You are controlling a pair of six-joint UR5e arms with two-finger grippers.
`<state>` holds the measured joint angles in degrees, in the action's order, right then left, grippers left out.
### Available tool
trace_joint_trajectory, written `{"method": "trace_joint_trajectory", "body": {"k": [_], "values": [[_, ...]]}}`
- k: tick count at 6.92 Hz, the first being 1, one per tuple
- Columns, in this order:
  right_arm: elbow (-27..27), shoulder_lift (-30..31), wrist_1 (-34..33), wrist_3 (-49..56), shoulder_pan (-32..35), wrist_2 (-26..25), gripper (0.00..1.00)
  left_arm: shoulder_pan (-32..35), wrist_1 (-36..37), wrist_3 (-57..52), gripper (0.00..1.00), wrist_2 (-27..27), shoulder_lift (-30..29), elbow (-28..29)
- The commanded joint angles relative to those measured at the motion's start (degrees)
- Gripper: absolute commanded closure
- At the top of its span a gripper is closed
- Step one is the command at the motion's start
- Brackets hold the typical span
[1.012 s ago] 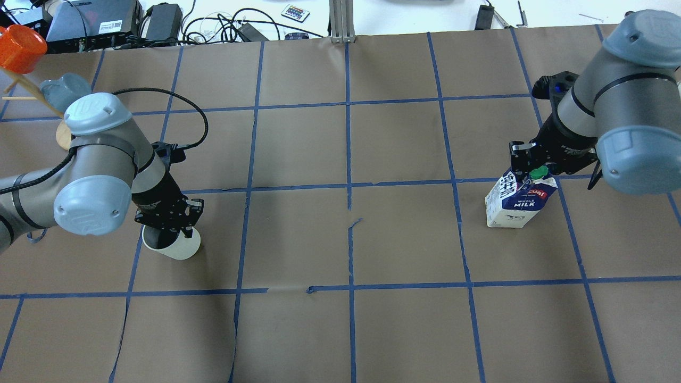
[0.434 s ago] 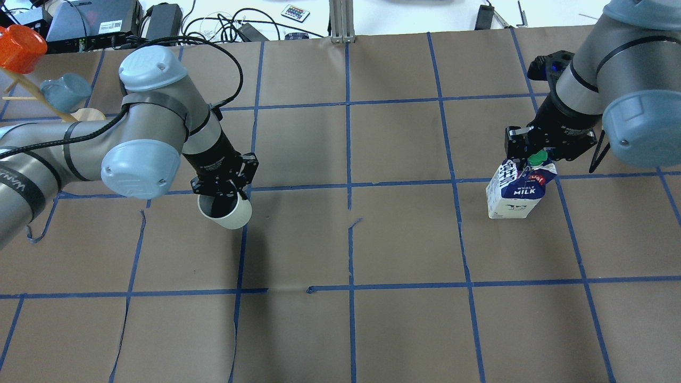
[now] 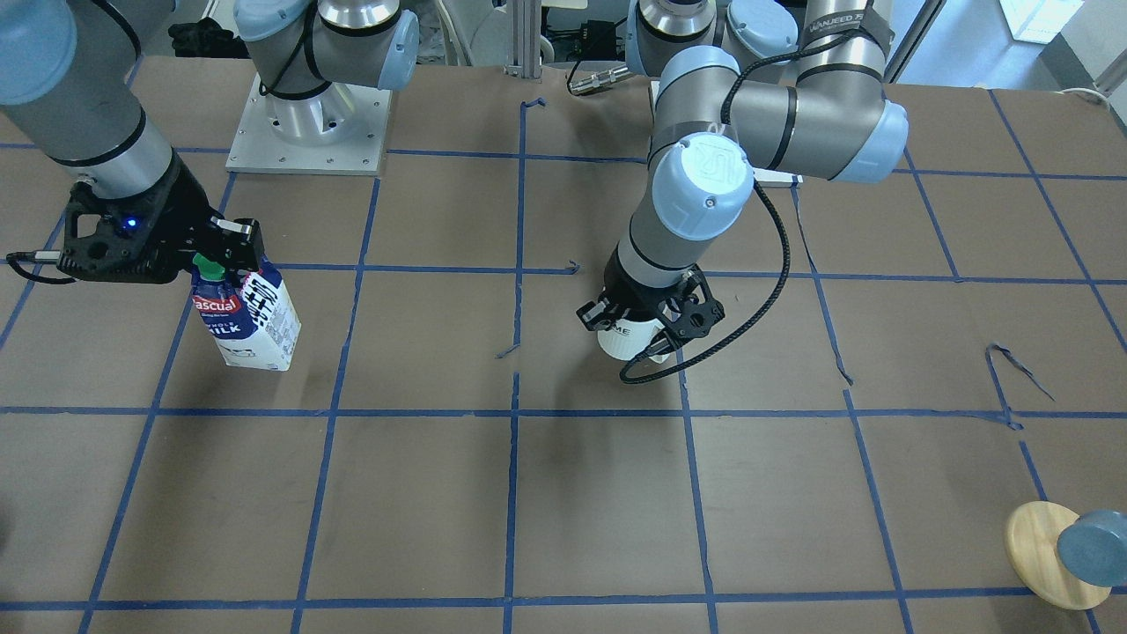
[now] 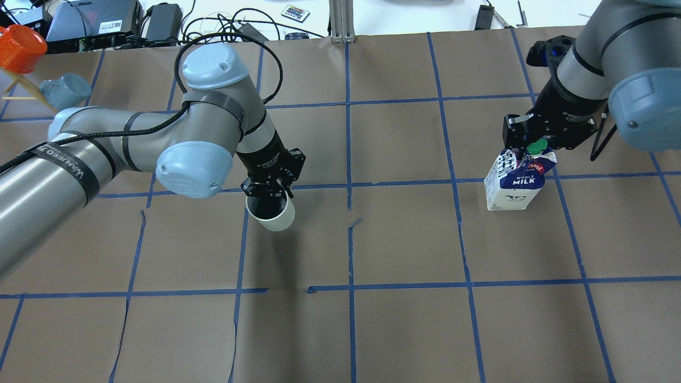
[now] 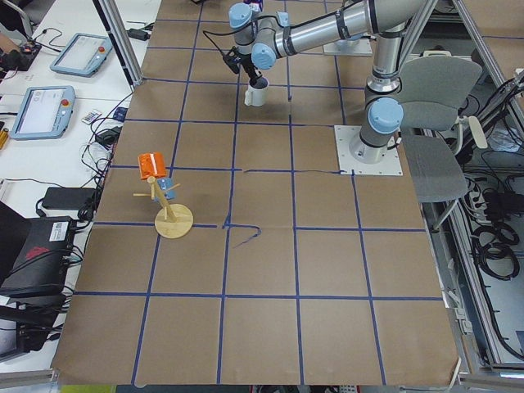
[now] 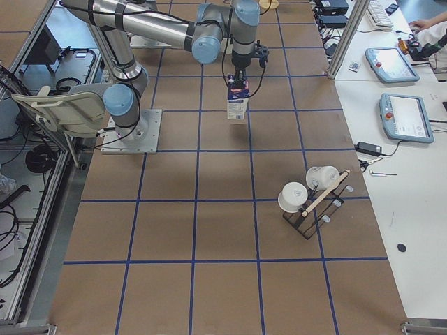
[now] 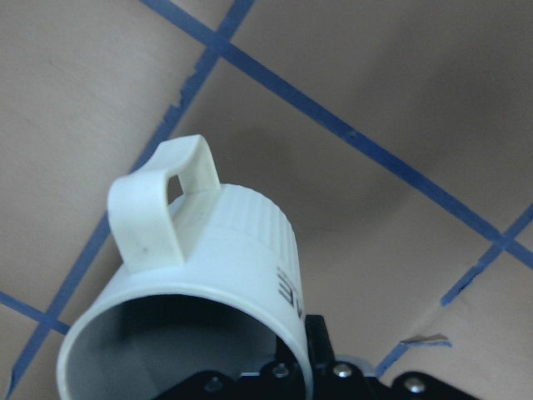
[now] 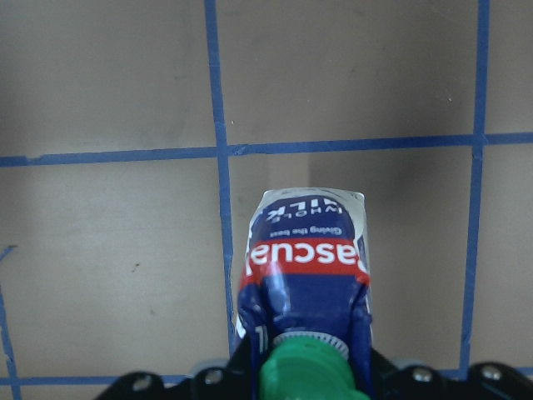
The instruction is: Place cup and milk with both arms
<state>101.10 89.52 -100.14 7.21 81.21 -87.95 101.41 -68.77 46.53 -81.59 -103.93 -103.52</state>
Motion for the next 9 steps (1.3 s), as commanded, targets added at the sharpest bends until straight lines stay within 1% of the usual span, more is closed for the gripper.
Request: {"method": "trace_joint_trajectory", "body": {"k": [1, 2, 3, 4, 5, 6, 7, 8, 9], "values": [[-7.0, -2.8, 1.4, 0.3, 2.3, 0.3, 0.86, 5.6, 3.0, 1.8, 1.0, 1.8, -4.3, 3.6], [-10.6, -6.1, 3.0, 0.5, 2.8, 2.7, 0.86, 8.0, 3.3, 1.9, 1.0, 2.2, -7.7, 6.4], [-14.1, -10.0, 2.8, 0.6, 3.4, 4.6, 0.86, 8.6, 3.6, 2.0, 1.0, 2.4, -11.1, 10.1], [-18.0, -13.5, 2.3, 0.5, 5.1, 4.8, 0.87, 9.3, 3.6, 2.0, 1.0, 2.3, -14.3, 13.7], [-20.0, -14.8, 2.7, 0.4, 6.1, 4.5, 0.87, 10.0, 3.6, 2.0, 1.0, 2.4, -16.2, 15.3], [-19.5, -15.1, 3.1, -0.4, 6.4, 4.5, 0.88, 10.3, 3.4, 1.9, 0.98, 2.3, -17.2, 15.3], [-18.5, -14.9, 3.2, -1.0, 8.0, 4.2, 0.89, 10.3, 3.0, 1.4, 0.01, 2.5, -16.7, 15.7], [-16.0, -14.5, 2.8, -2.2, 10.7, 3.8, 0.93, 10.0, 3.1, -0.3, 0.0, 2.1, -16.1, 16.0], [-14.4, -13.2, 2.0, -3.4, 12.1, 4.1, 0.93, 8.6, 3.0, -3.7, 0.0, 2.5, -14.9, 16.2]]}}
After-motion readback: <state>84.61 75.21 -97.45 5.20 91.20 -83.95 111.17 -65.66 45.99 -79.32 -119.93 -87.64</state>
